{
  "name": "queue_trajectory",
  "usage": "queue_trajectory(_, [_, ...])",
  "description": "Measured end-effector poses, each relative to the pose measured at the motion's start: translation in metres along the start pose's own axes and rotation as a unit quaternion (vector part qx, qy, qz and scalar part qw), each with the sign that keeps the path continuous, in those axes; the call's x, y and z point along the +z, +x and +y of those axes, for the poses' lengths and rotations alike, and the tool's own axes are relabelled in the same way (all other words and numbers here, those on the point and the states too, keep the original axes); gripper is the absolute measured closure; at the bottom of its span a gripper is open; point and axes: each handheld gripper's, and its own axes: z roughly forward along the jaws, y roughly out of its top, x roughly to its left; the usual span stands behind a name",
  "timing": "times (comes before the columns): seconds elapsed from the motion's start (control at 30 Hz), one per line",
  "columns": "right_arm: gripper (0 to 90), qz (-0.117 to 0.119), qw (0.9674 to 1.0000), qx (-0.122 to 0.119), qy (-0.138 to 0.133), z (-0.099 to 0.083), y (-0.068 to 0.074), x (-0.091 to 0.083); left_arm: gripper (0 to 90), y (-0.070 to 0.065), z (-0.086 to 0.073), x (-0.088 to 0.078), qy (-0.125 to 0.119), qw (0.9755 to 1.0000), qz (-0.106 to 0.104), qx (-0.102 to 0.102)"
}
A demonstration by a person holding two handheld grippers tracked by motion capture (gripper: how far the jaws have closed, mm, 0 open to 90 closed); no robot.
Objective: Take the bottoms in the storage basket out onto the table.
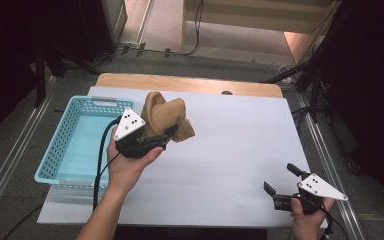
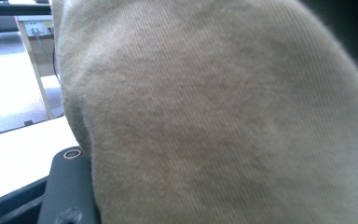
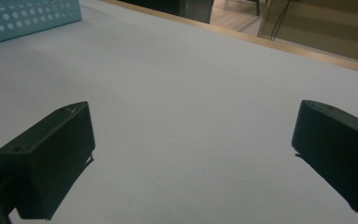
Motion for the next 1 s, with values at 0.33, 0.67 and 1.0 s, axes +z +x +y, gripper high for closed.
queue_trajectory(0.33, [0.0,0.000,1.0000,-0.004,0.003,0.000,0.000,0.001,31.6,-0.009,-0.008,0.010,0.011,0.9999,-0.013,-0.001])
queue_trajectory(0.67, [0.0,-0.001,1.0000,-0.003,0.003,-0.001,-0.001,0.001,31.6,-0.020,-0.020,0.024,0.029,0.9991,-0.029,-0.004])
queue_trajectory(1.0, [0.0,0.000,1.0000,-0.004,0.003,-0.001,-0.001,0.001,31.5,-0.028,-0.030,0.037,0.048,0.9978,-0.046,-0.007])
